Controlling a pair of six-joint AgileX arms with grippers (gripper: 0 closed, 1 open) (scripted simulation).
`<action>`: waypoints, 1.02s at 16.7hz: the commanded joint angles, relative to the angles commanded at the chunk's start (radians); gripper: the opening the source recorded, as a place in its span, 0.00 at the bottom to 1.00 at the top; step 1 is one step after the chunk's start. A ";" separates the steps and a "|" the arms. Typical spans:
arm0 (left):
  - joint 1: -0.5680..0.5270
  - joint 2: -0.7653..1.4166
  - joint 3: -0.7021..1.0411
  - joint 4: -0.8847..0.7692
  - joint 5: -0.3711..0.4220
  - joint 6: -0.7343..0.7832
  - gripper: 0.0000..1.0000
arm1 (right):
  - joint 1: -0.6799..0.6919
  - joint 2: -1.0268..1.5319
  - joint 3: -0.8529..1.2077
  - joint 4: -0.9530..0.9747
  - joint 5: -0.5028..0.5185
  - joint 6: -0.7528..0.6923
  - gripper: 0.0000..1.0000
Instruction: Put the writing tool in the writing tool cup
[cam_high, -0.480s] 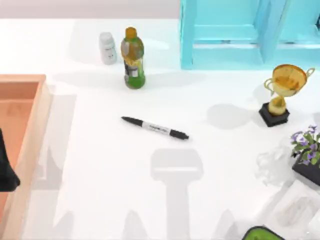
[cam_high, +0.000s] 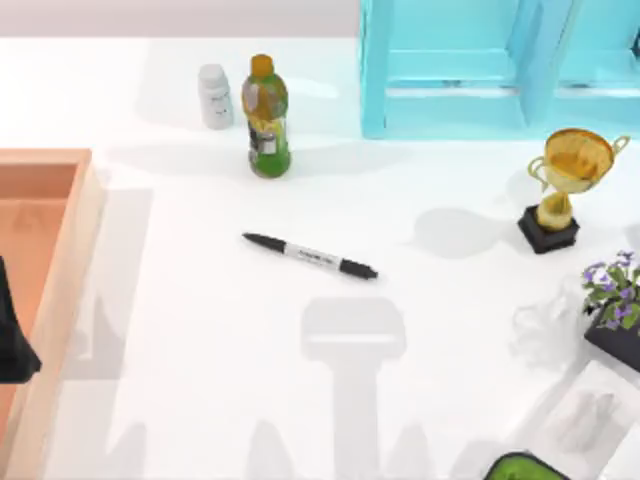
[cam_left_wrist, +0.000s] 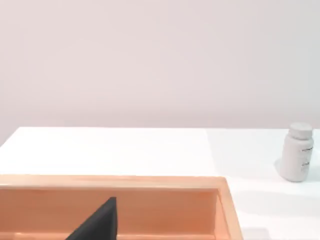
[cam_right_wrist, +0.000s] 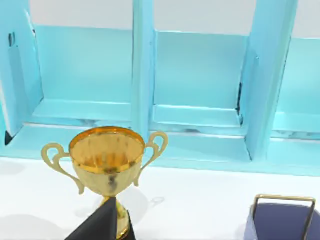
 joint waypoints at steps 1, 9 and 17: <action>0.000 0.000 0.000 0.000 0.000 0.000 1.00 | 0.019 0.065 0.062 -0.036 0.004 -0.011 1.00; 0.000 0.000 0.000 0.000 0.000 0.000 1.00 | 0.232 0.787 0.758 -0.433 0.054 -0.129 1.00; 0.000 0.000 0.000 0.000 0.000 0.000 1.00 | 0.483 1.631 1.574 -0.895 0.115 -0.268 1.00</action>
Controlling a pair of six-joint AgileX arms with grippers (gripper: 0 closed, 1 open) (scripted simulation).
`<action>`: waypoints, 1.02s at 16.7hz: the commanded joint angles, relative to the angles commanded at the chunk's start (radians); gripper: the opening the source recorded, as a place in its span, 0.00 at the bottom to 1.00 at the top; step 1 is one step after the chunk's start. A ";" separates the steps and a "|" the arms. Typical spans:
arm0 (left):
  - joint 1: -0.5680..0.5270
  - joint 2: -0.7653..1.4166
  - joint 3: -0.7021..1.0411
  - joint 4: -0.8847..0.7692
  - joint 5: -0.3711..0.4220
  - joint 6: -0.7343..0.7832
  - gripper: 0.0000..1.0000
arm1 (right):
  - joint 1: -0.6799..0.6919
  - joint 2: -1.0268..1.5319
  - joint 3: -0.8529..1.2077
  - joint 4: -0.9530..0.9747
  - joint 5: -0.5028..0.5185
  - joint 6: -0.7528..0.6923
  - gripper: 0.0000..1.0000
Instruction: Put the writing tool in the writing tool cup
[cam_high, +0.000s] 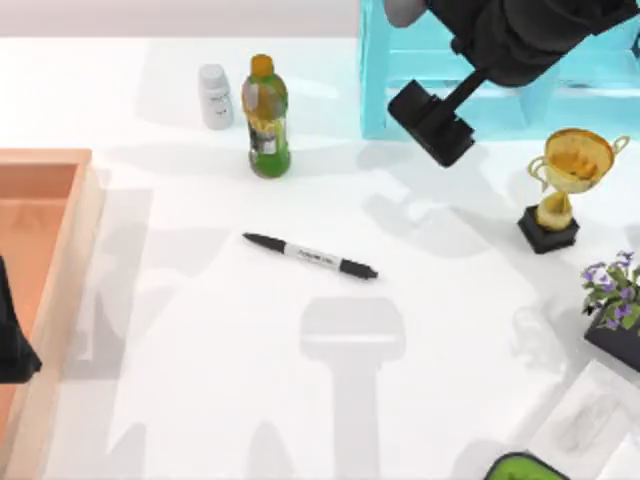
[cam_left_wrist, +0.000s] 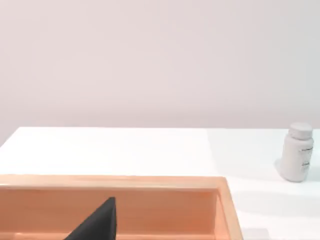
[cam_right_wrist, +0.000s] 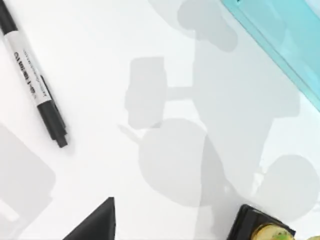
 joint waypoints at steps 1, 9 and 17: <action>0.000 0.000 0.000 0.000 0.000 0.000 1.00 | 0.029 0.097 0.094 -0.053 0.007 -0.016 1.00; 0.000 0.000 0.000 0.000 0.000 0.000 1.00 | 0.200 0.664 0.645 -0.364 0.051 -0.109 1.00; 0.000 0.000 0.000 0.000 0.000 0.000 1.00 | 0.219 0.743 0.719 -0.406 0.056 -0.121 1.00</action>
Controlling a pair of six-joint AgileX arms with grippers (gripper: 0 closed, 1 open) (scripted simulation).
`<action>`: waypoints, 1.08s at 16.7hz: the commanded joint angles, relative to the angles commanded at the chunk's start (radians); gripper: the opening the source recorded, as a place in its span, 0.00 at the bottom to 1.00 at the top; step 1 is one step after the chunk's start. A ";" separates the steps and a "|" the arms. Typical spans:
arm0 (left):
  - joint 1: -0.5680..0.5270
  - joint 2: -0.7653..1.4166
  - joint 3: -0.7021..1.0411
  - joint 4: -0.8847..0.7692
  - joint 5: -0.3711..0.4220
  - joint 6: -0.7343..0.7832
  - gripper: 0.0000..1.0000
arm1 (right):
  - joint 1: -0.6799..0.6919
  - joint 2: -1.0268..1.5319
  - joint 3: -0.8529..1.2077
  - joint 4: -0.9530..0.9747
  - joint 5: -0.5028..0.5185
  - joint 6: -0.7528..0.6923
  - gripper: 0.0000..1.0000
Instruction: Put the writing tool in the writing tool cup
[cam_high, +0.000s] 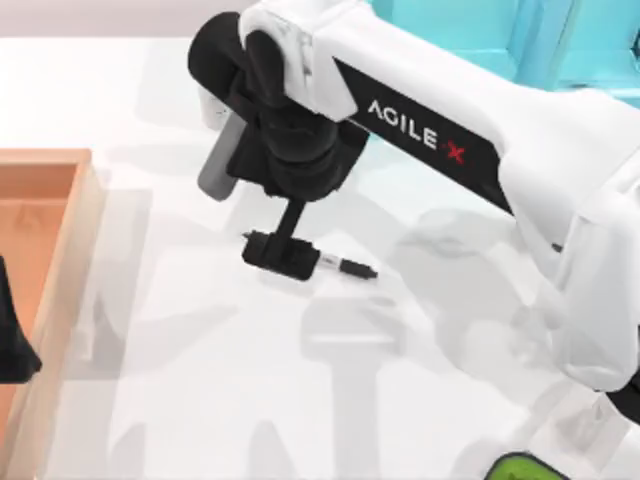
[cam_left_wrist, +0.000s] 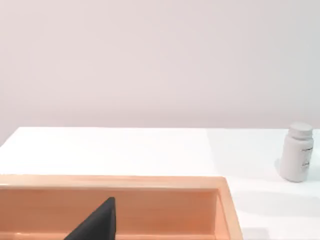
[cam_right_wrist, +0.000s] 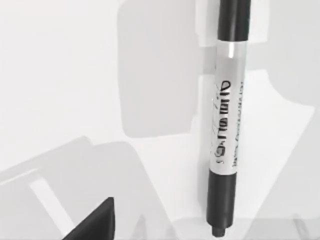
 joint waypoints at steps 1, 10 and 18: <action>0.000 0.000 0.000 0.000 0.000 0.000 1.00 | 0.000 0.000 -0.003 0.003 0.000 -0.001 1.00; 0.000 0.000 0.000 0.000 0.000 0.000 1.00 | -0.026 0.054 -0.254 0.319 0.000 -0.032 1.00; 0.000 0.000 0.000 0.000 0.000 0.000 1.00 | -0.029 0.059 -0.273 0.340 0.000 -0.035 0.77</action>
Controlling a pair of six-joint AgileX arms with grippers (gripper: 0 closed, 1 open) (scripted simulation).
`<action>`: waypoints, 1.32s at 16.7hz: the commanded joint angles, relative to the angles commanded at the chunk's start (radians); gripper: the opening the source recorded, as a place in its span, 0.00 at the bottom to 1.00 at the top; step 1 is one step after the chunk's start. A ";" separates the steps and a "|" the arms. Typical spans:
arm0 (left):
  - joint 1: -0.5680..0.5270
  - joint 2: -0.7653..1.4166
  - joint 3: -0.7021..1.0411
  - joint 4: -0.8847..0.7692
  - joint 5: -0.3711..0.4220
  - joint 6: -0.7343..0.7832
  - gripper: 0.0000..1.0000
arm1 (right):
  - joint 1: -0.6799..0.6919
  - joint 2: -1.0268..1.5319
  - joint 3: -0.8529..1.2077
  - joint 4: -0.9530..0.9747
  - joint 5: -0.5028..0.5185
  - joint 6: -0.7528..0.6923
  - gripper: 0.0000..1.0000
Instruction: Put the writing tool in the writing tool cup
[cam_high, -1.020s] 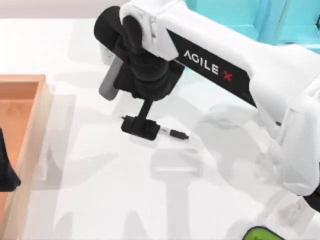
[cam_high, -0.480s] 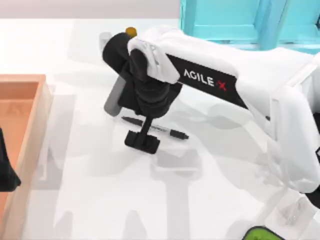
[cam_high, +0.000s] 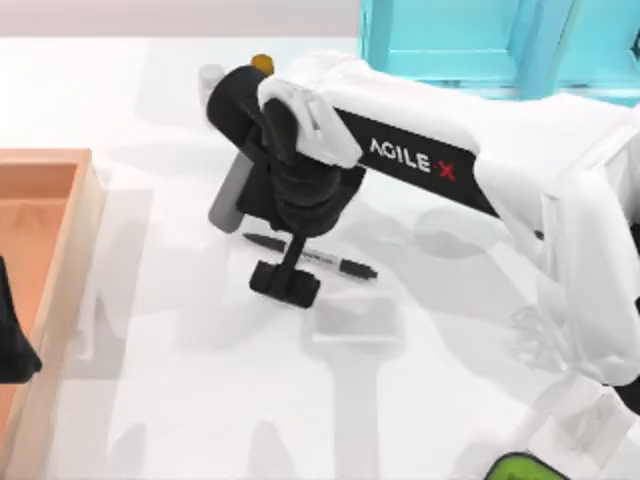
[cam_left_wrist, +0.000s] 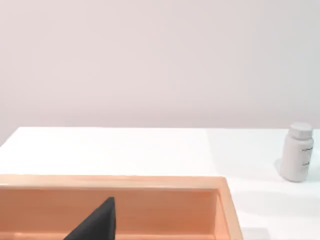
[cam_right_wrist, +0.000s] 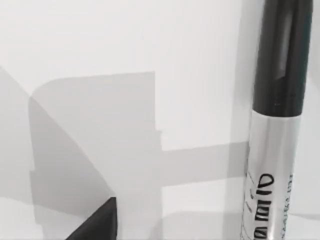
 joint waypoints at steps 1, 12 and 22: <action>0.000 0.000 0.000 0.000 0.000 0.000 1.00 | 0.000 0.000 0.000 0.000 0.000 0.000 0.70; 0.000 0.000 0.000 0.000 0.000 0.000 1.00 | 0.000 0.000 0.000 0.000 0.000 0.000 0.00; 0.000 0.000 0.000 0.000 0.000 0.000 1.00 | 0.041 -0.117 -0.034 -0.064 -0.054 0.066 0.00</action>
